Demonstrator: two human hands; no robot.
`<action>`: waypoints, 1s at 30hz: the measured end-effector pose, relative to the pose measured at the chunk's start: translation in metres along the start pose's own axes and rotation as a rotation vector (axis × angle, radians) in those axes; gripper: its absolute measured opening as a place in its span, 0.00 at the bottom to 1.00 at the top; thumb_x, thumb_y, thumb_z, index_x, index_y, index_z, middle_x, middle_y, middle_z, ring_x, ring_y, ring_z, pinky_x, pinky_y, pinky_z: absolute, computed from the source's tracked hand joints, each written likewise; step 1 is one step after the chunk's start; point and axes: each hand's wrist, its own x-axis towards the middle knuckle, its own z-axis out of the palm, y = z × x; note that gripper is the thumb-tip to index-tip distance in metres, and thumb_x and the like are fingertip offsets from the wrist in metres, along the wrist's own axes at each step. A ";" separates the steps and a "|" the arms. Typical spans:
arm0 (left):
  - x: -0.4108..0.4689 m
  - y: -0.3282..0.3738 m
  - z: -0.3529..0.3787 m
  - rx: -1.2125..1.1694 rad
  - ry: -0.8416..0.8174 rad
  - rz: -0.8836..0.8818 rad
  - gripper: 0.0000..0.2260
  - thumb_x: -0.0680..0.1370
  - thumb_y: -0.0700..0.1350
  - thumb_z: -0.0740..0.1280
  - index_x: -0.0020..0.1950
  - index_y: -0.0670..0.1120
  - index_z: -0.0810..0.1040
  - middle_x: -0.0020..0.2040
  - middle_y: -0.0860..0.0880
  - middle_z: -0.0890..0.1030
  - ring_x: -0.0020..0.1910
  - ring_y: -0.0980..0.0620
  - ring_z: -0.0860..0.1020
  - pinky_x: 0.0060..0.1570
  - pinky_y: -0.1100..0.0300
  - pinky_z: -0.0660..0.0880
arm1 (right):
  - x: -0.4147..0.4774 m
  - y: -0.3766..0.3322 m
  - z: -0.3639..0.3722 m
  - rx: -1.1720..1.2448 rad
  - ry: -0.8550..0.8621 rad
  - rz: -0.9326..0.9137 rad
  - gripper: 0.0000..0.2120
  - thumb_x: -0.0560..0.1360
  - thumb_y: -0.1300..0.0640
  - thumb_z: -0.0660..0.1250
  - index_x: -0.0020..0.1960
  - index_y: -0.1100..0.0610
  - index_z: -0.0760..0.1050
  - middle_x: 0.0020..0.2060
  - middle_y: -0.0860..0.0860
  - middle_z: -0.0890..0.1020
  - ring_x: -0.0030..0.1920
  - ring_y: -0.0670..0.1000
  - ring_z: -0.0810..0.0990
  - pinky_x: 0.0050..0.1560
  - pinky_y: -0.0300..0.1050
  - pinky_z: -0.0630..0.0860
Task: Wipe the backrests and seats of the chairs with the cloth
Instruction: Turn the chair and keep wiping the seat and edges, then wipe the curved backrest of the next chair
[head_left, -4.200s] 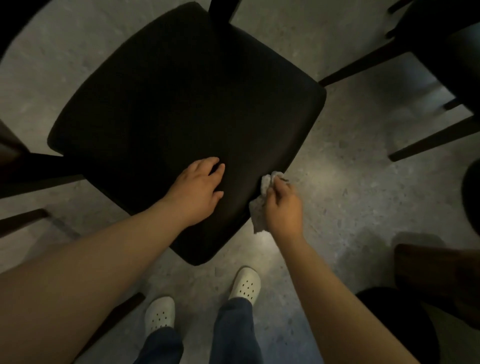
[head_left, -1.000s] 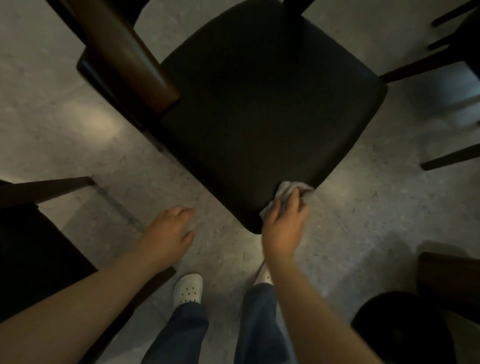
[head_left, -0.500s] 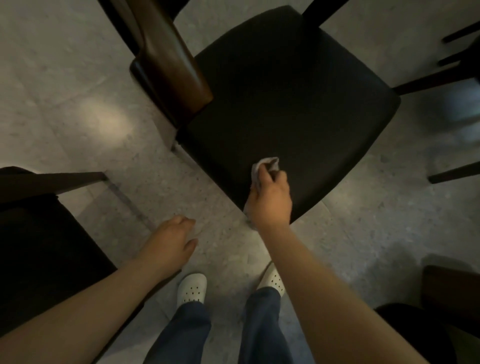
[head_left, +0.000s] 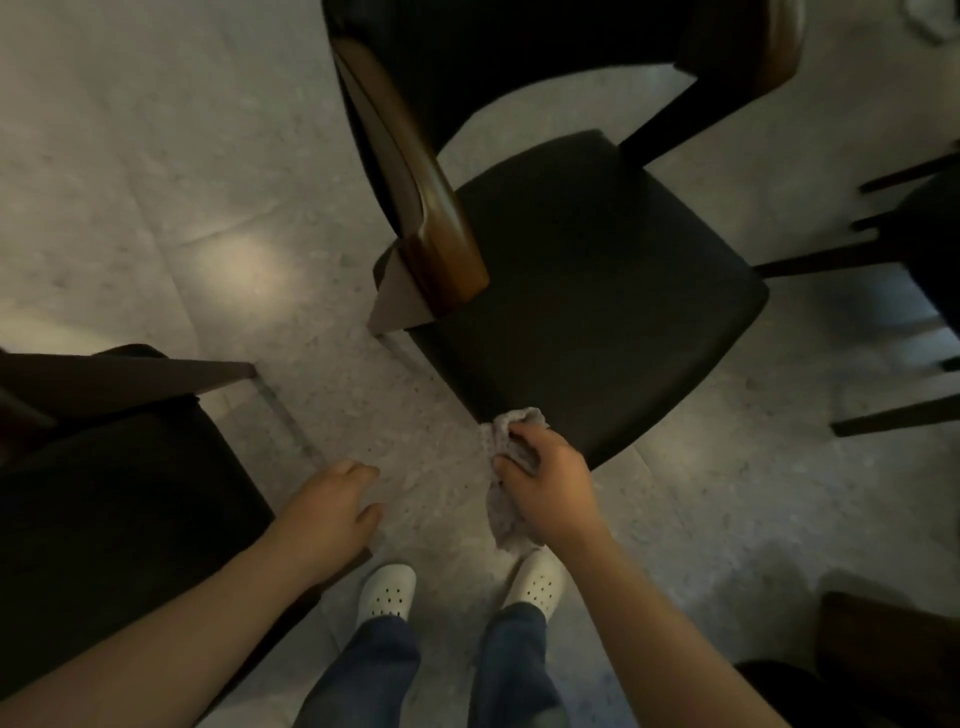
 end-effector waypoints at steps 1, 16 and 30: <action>-0.009 0.004 -0.007 -0.013 0.009 -0.006 0.19 0.82 0.46 0.62 0.73 0.44 0.68 0.66 0.47 0.71 0.61 0.52 0.72 0.62 0.60 0.69 | -0.005 -0.009 -0.006 0.023 -0.003 0.003 0.18 0.78 0.51 0.66 0.67 0.47 0.71 0.55 0.42 0.73 0.52 0.42 0.74 0.49 0.31 0.70; -0.152 0.088 -0.101 -0.222 0.350 -0.130 0.21 0.82 0.50 0.60 0.75 0.48 0.65 0.69 0.49 0.69 0.65 0.52 0.70 0.66 0.58 0.68 | -0.072 -0.176 -0.092 0.056 -0.099 -0.314 0.12 0.76 0.53 0.69 0.57 0.42 0.73 0.50 0.40 0.76 0.49 0.39 0.77 0.49 0.35 0.75; -0.277 0.115 -0.111 -0.332 0.672 -0.172 0.20 0.81 0.50 0.63 0.72 0.49 0.69 0.65 0.50 0.72 0.60 0.54 0.73 0.61 0.57 0.71 | -0.148 -0.253 -0.113 -0.132 -0.273 -0.549 0.16 0.76 0.53 0.69 0.63 0.46 0.75 0.53 0.40 0.77 0.52 0.39 0.77 0.57 0.41 0.77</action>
